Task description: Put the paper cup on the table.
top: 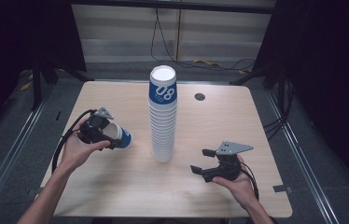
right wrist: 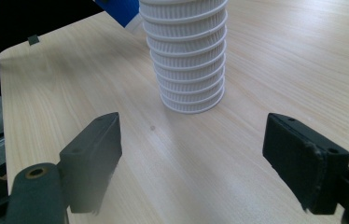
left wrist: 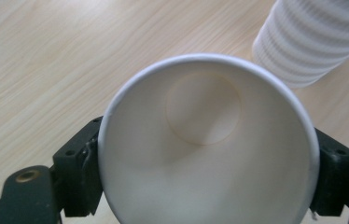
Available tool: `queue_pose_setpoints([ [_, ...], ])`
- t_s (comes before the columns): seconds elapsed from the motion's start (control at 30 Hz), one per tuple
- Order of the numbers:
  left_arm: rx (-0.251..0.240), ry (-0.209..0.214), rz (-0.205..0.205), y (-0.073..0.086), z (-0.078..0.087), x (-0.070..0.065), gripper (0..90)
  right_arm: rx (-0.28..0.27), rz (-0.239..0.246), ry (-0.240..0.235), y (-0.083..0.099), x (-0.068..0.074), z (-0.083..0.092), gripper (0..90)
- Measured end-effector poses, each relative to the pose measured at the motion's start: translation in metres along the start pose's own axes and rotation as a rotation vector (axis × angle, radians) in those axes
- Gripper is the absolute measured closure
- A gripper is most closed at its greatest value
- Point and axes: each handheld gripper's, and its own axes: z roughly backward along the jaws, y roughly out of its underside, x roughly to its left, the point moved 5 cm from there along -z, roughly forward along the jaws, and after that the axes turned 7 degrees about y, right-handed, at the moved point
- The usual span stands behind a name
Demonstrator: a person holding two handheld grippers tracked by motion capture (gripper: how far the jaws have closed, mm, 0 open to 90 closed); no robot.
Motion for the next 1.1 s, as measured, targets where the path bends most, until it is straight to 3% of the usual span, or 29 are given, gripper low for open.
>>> queue_pose_setpoints([
  [0.23,0.083,-0.028,0.027,-0.002,-0.005,0.011,16.8,0.002,0.001,0.001,0.001,-0.001,-0.001,19.8],
  [0.3,0.107,-0.014,0.032,-0.003,-0.007,0.012,16.8,0.0,-0.006,-0.009,0.0,0.0,0.0,19.8],
  [0.37,0.129,-0.037,0.023,-0.003,-0.01,0.014,16.8,-0.004,-0.01,-0.007,-0.001,0.0,0.0,19.8],
  [0.6,0.192,-0.031,0.044,-0.001,-0.019,0.02,16.5,-0.003,-0.01,-0.006,0.0,-0.002,0.0,19.5],
  [0.97,0.222,-0.026,0.055,-0.007,-0.025,0.023,15.5,0.002,-0.009,-0.008,0.001,-0.001,-0.002,18.0],
  [1.1,0.217,-0.048,0.051,-0.01,-0.028,0.023,15.0,0.002,-0.01,-0.011,0.001,-0.001,-0.002,18.0],
])
